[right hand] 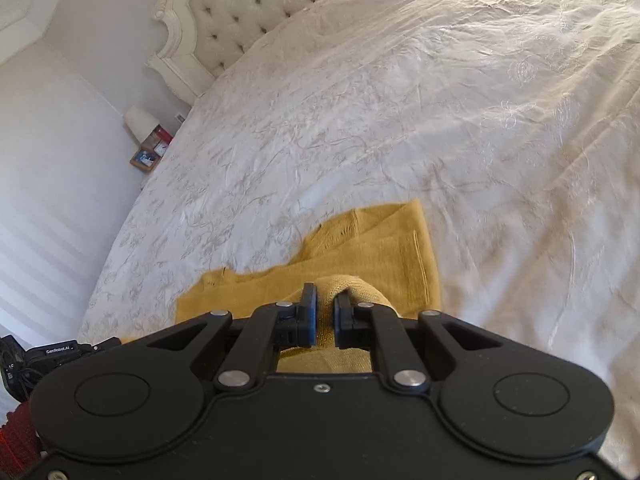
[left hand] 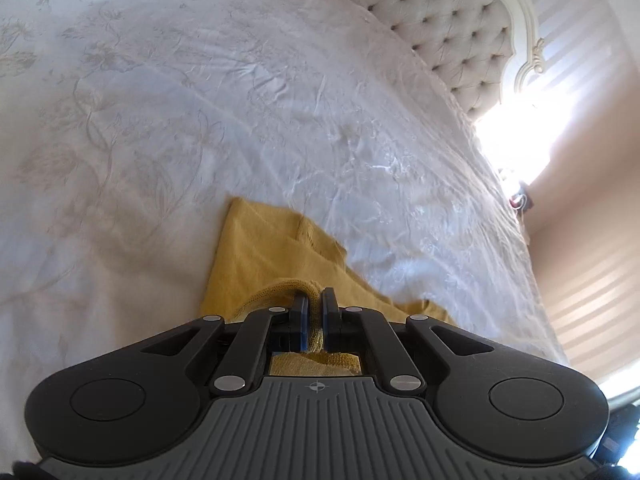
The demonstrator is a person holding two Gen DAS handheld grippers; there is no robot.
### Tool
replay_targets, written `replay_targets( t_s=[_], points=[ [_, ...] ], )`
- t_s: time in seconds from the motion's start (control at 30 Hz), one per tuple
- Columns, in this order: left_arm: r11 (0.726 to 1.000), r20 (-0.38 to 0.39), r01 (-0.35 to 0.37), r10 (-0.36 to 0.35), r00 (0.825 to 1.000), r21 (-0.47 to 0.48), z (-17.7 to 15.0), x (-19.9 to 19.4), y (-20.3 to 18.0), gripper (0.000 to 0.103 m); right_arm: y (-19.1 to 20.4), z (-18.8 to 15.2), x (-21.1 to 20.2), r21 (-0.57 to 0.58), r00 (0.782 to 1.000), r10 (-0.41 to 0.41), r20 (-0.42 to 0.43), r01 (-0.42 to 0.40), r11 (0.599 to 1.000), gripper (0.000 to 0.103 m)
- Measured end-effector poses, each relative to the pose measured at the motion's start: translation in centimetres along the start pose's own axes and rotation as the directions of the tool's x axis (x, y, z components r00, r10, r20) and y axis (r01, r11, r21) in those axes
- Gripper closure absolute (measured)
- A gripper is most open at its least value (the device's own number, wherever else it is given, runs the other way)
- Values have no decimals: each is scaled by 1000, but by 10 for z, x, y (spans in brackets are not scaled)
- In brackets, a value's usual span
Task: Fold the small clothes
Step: 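Fold the held hem up over the body toward the collar and open both grippers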
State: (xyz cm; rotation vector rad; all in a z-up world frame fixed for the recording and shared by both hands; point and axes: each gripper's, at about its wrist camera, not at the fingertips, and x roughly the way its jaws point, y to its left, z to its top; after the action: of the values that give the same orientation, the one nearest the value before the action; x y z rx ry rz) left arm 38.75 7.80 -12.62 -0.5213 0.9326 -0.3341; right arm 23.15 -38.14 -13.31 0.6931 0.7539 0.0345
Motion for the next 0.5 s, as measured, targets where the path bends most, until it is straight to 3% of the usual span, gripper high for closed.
replay_targets(
  t_s=[0.33, 0.47, 0.5],
  points=[
    [996, -77, -80, 83, 994, 47, 19, 76, 10, 96, -16, 16, 80, -23, 991, -94, -91, 92, 995, 87],
    [990, -69, -134, 138, 988, 51, 23, 85, 19, 93, -25, 15, 88, -12, 984, -144, -108, 143, 990, 78],
    [989, -54, -139, 141, 989, 43, 24, 84, 22, 82, -27, 15, 87, -15, 981, -163, -101, 163, 987, 70]
  ],
)
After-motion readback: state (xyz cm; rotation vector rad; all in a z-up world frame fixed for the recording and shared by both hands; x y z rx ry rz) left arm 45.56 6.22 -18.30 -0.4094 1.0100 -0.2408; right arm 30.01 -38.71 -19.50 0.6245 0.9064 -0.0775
